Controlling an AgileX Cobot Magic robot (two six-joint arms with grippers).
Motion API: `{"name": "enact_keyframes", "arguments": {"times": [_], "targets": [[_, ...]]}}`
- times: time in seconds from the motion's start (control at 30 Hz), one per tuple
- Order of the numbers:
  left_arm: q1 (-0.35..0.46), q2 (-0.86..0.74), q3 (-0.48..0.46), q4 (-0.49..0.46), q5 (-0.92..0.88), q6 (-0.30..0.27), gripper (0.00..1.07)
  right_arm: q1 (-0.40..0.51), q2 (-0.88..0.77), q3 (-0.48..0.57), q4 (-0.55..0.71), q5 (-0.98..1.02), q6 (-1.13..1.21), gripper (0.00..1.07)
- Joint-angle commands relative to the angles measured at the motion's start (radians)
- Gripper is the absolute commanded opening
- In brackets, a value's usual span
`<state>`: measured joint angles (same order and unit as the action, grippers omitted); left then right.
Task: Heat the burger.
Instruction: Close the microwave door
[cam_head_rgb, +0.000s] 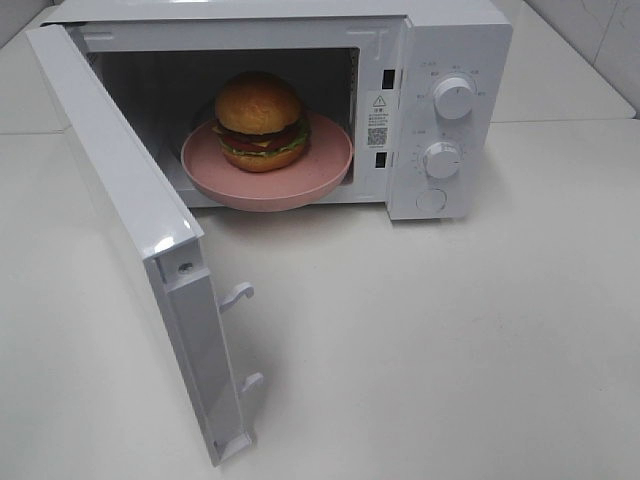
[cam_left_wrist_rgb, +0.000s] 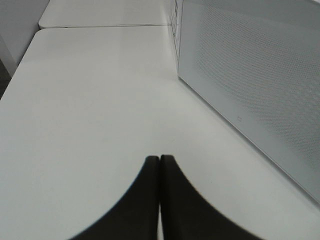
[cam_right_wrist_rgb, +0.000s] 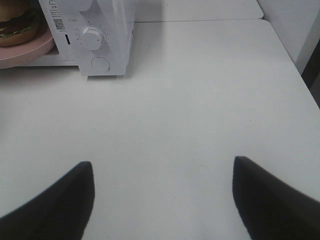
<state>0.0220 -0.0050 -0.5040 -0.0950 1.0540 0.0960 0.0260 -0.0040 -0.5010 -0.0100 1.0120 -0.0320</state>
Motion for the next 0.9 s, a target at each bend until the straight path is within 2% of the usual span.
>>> {"name": "enact_keyframes", "arguments": {"times": [0.03,0.33,0.47,0.6,0.63,0.67,0.7,0.73,0.77,0.83,0.87,0.9], "targets": [[-0.005,-0.02,0.002,0.0,-0.014,0.0,0.0,-0.004,-0.023,0.0,-0.001,-0.012,-0.004,0.72],[-0.005,-0.016,-0.019,-0.021,-0.048,0.0,0.0,-0.004,-0.023,0.0,-0.001,-0.012,-0.006,0.72],[-0.005,0.021,-0.034,-0.062,-0.248,0.0,0.0,-0.004,-0.023,0.0,-0.001,-0.012,-0.006,0.72],[-0.005,0.087,-0.031,-0.092,-0.335,0.019,0.0,-0.004,-0.023,0.0,-0.001,-0.012,-0.005,0.72],[-0.005,0.156,-0.029,-0.115,-0.378,0.069,0.0,-0.004,-0.023,0.0,-0.001,-0.012,-0.005,0.72],[-0.005,0.156,-0.029,-0.115,-0.378,0.069,0.0,-0.004,-0.023,0.0,-0.001,-0.012,-0.005,0.72],[-0.005,0.187,-0.029,-0.122,-0.398,0.095,0.0,-0.004,-0.023,0.0,-0.001,-0.012,-0.005,0.72],[-0.005,0.273,-0.028,-0.146,-0.435,0.158,0.0,-0.004,-0.023,0.0,-0.001,-0.012,-0.005,0.72],[-0.005,0.273,-0.028,-0.146,-0.435,0.158,0.0,-0.004,-0.023,0.0,-0.001,-0.012,-0.005,0.72],[-0.005,0.404,-0.028,-0.183,-0.511,0.248,0.0,-0.004,-0.023,0.0,-0.001,-0.012,-0.005,0.72],[-0.005,0.404,-0.028,-0.183,-0.511,0.248,0.0,-0.004,-0.023,0.0,-0.001,-0.012,-0.005,0.72],[-0.005,0.489,-0.028,-0.218,-0.563,0.288,0.0,-0.004,-0.023,0.0,-0.002,-0.012,-0.004,0.72]]}}
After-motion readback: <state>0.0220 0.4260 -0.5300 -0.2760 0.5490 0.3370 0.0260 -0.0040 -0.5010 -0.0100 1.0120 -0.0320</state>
